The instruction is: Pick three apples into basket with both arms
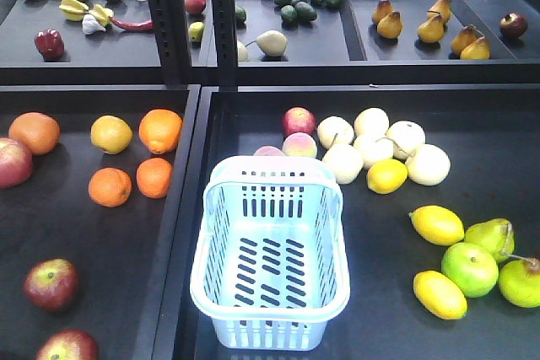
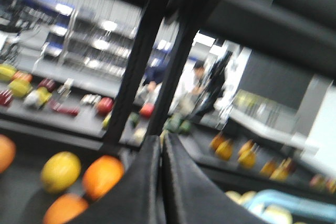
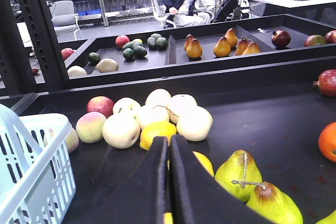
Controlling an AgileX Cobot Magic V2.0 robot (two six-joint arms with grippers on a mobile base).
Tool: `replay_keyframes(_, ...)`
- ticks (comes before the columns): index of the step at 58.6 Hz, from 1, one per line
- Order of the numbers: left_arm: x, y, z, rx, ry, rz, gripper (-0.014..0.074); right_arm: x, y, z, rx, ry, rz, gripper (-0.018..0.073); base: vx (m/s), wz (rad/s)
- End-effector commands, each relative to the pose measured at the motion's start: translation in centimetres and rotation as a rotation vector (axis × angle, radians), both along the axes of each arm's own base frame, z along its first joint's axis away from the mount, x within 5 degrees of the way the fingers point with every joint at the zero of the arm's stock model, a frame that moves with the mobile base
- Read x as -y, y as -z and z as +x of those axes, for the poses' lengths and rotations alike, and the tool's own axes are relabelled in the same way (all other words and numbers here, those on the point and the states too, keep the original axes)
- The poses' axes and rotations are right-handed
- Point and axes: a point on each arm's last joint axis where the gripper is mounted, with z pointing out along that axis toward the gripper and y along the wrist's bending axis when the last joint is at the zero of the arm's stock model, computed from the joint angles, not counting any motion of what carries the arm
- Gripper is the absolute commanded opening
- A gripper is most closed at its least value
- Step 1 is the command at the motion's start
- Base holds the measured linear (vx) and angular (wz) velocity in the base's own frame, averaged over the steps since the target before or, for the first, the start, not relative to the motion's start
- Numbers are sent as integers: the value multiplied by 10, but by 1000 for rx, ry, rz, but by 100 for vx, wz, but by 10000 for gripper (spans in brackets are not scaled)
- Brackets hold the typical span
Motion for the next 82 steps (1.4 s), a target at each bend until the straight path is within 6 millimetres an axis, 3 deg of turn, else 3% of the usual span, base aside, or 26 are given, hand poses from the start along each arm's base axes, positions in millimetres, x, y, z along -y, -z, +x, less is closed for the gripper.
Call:
replay_keyframes(1, 0, -27, -10, 219, 39, -81, -6, -1, -3, 0, 71, -6, -11, -5, 0, 0)
replay_keyframes(18, 0, -43, -21, 428, 84, -147, -6, -1, -3, 0, 71, -6, -11, -5, 0, 0)
replay_keyframes(57, 0, -37, -16, 342, 76, -145, -6, -1, -3, 0, 71, -6, -11, -5, 0, 0)
replay_keyframes(82, 0, -40, -18, 379, 79, -145, -6, -1, -3, 0, 71, -6, -11, -5, 0, 0)
